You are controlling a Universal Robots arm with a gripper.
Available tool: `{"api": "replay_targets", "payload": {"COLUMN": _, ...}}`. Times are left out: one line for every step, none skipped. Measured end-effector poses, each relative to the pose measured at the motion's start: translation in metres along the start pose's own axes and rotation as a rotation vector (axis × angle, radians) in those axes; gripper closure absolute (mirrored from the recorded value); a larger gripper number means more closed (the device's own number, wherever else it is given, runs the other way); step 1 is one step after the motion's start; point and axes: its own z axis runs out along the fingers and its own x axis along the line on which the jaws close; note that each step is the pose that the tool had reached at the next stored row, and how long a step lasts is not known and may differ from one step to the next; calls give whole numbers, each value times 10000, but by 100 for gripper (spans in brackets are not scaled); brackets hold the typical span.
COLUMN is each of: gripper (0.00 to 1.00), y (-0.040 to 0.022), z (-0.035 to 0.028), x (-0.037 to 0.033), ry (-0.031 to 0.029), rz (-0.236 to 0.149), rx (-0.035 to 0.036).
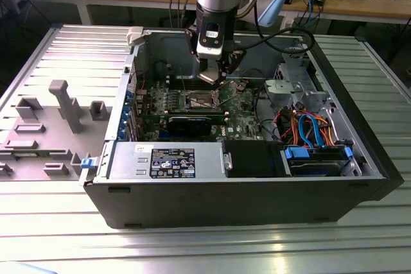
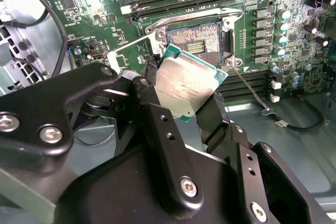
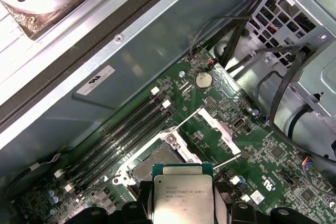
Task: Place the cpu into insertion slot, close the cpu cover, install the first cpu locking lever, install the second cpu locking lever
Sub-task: 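Place the cpu into insertion slot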
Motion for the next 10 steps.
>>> {"api": "replay_targets", "payload": {"gripper": 45, "y": 0, "z": 0, "x": 0, "ry": -1, "rz": 12, "rx": -1}}
{"api": "replay_targets", "payload": {"gripper": 45, "y": 0, "z": 0, "x": 0, "ry": -2, "rz": 27, "rx": -1}}
{"api": "replay_targets", "payload": {"gripper": 45, "y": 0, "z": 0, "x": 0, "ry": -4, "rz": 47, "rx": -1}}
{"api": "replay_targets", "payload": {"gripper": 45, "y": 0, "z": 0, "x": 0, "ry": -6, "rz": 68, "rx": -2}}
{"api": "replay_targets", "payload": {"gripper": 45, "y": 0, "z": 0, "x": 0, "ry": -7, "rz": 87, "rx": -2}}
{"api": "replay_targets", "payload": {"gripper": 45, "y": 0, "z": 0, "x": 0, "ry": -9, "rz": 108, "rx": -2}}
{"api": "replay_targets", "payload": {"gripper": 45, "y": 0, "z": 0, "x": 0, "ry": -11, "rz": 119, "rx": -3}}
{"api": "replay_targets", "payload": {"gripper": 45, "y": 0, "z": 0, "x": 0, "ry": -11, "rz": 130, "rx": -3}}
{"api": "replay_targets", "payload": {"gripper": 45, "y": 0, "z": 0, "x": 0, "ry": -14, "rz": 158, "rx": -3}}
{"api": "replay_targets", "payload": {"gripper": 45, "y": 0, "z": 0, "x": 0, "ry": -15, "rz": 172, "rx": -4}}
